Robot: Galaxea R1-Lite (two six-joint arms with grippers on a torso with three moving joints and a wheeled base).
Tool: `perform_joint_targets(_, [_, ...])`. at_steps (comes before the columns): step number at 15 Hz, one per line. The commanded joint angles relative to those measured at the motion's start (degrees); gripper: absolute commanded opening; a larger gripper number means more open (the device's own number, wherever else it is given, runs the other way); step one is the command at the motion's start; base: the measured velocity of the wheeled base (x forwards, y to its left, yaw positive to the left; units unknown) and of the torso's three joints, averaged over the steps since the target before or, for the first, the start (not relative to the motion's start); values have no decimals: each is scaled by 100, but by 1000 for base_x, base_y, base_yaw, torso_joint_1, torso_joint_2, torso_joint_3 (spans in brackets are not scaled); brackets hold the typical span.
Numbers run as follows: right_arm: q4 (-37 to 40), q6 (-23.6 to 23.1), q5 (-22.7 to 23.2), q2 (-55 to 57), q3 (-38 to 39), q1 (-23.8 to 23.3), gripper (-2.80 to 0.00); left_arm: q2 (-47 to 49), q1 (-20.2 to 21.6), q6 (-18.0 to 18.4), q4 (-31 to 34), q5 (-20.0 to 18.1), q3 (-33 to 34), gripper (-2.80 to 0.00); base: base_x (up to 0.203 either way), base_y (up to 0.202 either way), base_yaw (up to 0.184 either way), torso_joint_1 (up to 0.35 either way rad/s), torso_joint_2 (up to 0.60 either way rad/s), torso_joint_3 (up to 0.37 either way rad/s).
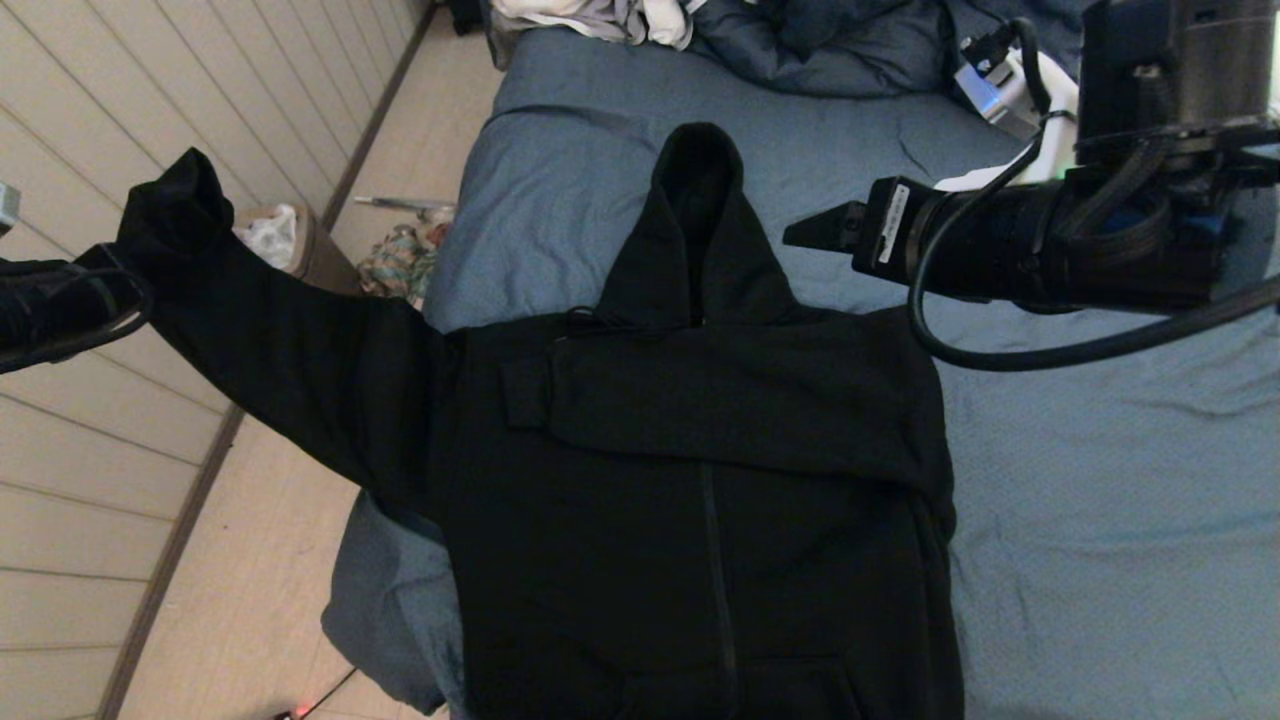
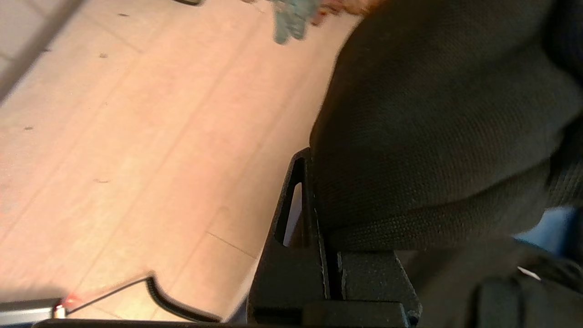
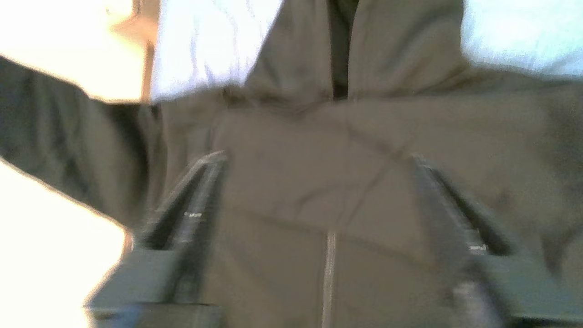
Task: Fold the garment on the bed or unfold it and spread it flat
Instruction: Unfold the black sweatshirt
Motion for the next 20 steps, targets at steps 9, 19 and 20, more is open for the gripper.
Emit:
perform_joint_targets(9, [-58,-24,157,201,92,-172,-280,293,596,-125,-779,75,30,-280,0,0,0,0,0,0])
perform_joint_targets(19, [-62,-15,174,283,57,-181,-280,44,632,-333,-779,229,30,0,0,0,0,0,0,0])
perform_joint_targets(20, [-62,-15,174,283,57,-181,-280,22,639,-386,-779,250,21,0,0,0,0,0,0,0])
